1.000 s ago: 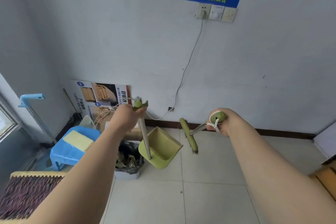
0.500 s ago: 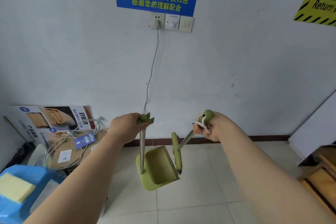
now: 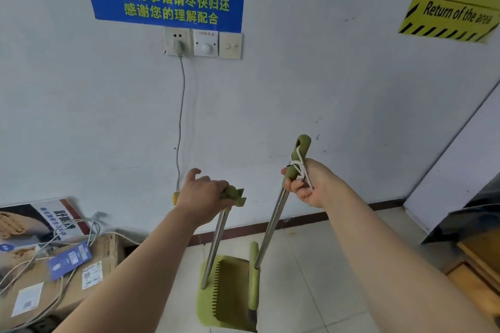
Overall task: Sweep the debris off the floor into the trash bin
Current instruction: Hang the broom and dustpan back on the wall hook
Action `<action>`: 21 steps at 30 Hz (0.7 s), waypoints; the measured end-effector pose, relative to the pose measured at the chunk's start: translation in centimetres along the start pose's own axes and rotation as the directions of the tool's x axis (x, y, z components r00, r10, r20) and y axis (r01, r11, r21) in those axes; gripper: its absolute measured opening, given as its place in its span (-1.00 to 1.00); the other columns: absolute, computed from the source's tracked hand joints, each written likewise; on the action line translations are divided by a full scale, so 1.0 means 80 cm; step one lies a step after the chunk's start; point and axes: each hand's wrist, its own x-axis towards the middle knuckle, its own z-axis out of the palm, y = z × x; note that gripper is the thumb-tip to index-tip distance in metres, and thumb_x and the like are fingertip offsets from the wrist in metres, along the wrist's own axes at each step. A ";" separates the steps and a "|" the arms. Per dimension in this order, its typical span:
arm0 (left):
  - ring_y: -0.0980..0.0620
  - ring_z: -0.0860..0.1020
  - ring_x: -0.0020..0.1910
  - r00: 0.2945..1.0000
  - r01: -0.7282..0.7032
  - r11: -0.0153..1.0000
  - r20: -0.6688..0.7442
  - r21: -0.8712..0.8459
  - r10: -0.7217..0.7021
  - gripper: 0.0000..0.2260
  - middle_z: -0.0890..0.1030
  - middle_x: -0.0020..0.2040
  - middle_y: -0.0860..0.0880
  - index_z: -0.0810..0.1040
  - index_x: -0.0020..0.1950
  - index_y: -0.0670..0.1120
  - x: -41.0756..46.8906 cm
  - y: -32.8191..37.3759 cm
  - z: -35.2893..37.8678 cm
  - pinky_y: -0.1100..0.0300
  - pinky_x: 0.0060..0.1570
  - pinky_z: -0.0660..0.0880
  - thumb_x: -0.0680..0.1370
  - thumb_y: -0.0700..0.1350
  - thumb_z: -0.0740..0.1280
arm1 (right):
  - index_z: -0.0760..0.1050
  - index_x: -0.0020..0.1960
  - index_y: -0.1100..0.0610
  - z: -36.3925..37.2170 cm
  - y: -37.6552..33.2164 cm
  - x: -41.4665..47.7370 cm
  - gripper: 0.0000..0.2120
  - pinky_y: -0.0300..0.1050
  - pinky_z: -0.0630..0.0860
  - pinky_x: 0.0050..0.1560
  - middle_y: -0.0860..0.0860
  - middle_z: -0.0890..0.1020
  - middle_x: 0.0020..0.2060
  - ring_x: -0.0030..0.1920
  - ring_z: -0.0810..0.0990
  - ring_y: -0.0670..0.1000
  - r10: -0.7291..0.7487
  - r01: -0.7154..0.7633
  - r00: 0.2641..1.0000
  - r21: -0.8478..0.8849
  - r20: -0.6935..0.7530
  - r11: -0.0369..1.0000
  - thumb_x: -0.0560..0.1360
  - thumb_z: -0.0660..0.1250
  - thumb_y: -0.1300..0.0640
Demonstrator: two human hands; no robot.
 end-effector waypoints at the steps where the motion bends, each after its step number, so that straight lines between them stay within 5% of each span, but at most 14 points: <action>1: 0.09 0.38 -0.15 1.000 -0.022 1.000 0.007 -0.006 0.022 -0.68 0.48 -0.29 0.15 0.55 0.04 0.09 0.017 0.003 0.000 0.09 0.42 0.01 0.56 0.27 0.17 | 0.46 -0.16 0.20 -0.001 -0.010 0.008 -0.69 -0.37 0.12 -0.70 0.12 0.48 -0.42 -0.65 0.29 -0.12 -0.019 0.019 1.000 0.005 -0.015 1.000 0.55 0.21 -0.05; 7: 0.09 0.43 -0.18 0.989 -0.124 0.992 0.077 -0.033 0.127 -0.70 0.55 -0.22 0.14 0.53 0.03 0.07 0.118 0.015 -0.002 0.05 0.42 -0.01 0.57 0.24 0.16 | 0.44 -0.13 0.23 0.000 -0.077 0.044 -0.75 -0.39 0.07 -0.67 0.09 0.41 -0.37 -0.66 0.26 -0.12 -0.023 0.026 1.000 0.156 -0.019 0.987 0.47 0.00 0.19; 13: 0.04 0.53 -0.19 0.973 -0.214 0.976 0.076 -0.032 0.216 -0.72 0.55 -0.26 0.11 0.46 -0.01 0.04 0.234 0.026 -0.010 -0.01 0.41 0.01 0.57 0.21 0.12 | 0.45 -0.01 0.24 -0.011 -0.156 0.072 -0.37 -0.40 0.15 -0.62 0.15 0.47 -0.31 -0.62 0.26 -0.12 -0.020 0.008 0.997 0.179 0.068 0.984 0.35 0.24 -0.35; 21: 0.05 0.59 -0.13 0.951 -0.309 0.950 0.023 -0.034 0.310 -0.73 0.59 -0.25 0.10 0.49 -0.04 0.02 0.321 0.039 -0.004 -0.04 0.43 0.02 0.54 0.19 0.16 | 0.38 0.05 0.19 -0.034 -0.196 0.101 -0.09 -0.39 0.23 -0.62 0.17 0.48 -0.28 -0.58 0.27 -0.12 -0.112 0.093 0.981 0.117 0.160 0.989 -0.04 0.53 -0.40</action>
